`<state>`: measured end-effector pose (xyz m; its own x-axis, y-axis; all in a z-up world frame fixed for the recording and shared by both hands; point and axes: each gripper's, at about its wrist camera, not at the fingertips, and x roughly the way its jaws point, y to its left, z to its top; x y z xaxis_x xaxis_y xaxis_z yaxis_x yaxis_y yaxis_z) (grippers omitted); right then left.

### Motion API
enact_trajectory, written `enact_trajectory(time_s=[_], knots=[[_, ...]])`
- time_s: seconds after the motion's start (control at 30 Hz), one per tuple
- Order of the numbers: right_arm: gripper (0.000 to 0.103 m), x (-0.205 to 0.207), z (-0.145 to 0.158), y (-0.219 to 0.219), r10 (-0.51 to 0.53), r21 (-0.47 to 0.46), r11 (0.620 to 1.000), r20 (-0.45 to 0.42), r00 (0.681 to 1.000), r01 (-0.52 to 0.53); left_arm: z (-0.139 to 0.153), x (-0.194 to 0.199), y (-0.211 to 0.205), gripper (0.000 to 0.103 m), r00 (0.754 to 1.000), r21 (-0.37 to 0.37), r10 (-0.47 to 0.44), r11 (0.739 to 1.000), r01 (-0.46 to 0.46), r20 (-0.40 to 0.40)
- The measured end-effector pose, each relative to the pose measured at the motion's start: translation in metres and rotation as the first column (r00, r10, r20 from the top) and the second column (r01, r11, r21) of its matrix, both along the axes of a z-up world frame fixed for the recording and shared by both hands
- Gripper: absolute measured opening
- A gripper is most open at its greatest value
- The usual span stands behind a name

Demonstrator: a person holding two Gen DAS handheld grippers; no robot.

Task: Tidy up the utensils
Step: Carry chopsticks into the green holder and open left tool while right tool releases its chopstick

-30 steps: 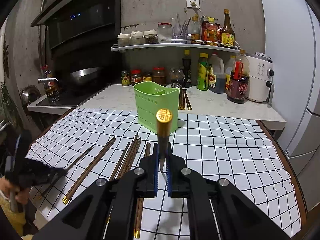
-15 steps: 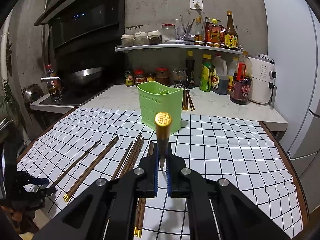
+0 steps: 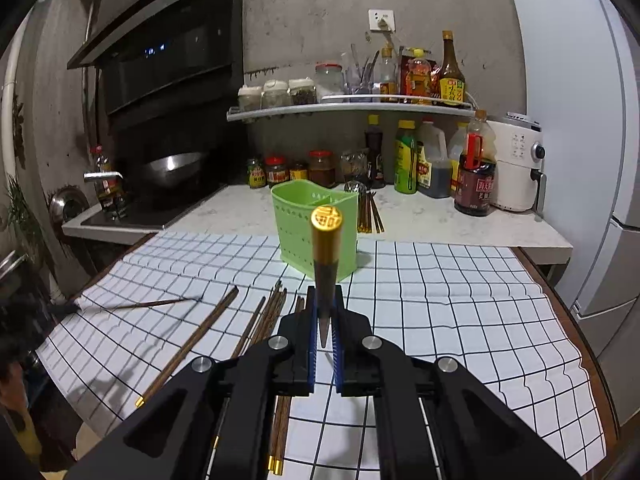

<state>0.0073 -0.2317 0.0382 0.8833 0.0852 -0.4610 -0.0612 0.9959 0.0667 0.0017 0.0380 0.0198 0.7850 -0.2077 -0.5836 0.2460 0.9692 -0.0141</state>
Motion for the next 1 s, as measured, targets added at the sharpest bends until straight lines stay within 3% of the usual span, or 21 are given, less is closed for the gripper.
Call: enact_trajectory(time_s=[0.1, 0.17, 0.47, 0.77, 0.9, 1.0], knots=[[0.007, 0.002, 0.004, -0.001, 0.002, 0.008, 1.000, 0.006, 1.000, -0.002, 0.034, 0.002, -0.003, 0.007, 0.994, -0.034, -0.023, 0.999, 0.027, 0.106], [0.007, 0.004, 0.005, 0.000, 0.006, 0.012, 1.000, 0.004, 1.000, -0.006, 0.041, 0.011, -0.008, 0.007, 0.992, -0.028, -0.032, 0.999, 0.036, 0.122], [0.007, 0.018, 0.008, -0.002, 0.013, 0.026, 1.000, -0.010, 1.000, -0.013, 0.051, 0.041, -0.017, 0.007, 0.993, -0.058, -0.079, 0.995, 0.084, 0.087], [0.007, 0.037, 0.003, -0.008, 0.008, 0.046, 0.999, -0.048, 0.999, -0.006, 0.052, 0.072, -0.031, 0.007, 0.992, -0.026, -0.121, 0.992, 0.121, 0.026], [0.006, 0.036, 0.018, -0.010, -0.004, 0.037, 0.999, 0.012, 1.000, 0.003, 0.068, 0.070, -0.027, 0.006, 0.990, -0.060, -0.085, 0.994, 0.092, 0.110], [0.006, 0.044, 0.041, -0.009, -0.007, 0.015, 1.000, 0.065, 0.998, 0.006, 0.093, 0.066, -0.029, 0.006, 0.975, -0.081, -0.091, 0.991, 0.109, 0.203]])
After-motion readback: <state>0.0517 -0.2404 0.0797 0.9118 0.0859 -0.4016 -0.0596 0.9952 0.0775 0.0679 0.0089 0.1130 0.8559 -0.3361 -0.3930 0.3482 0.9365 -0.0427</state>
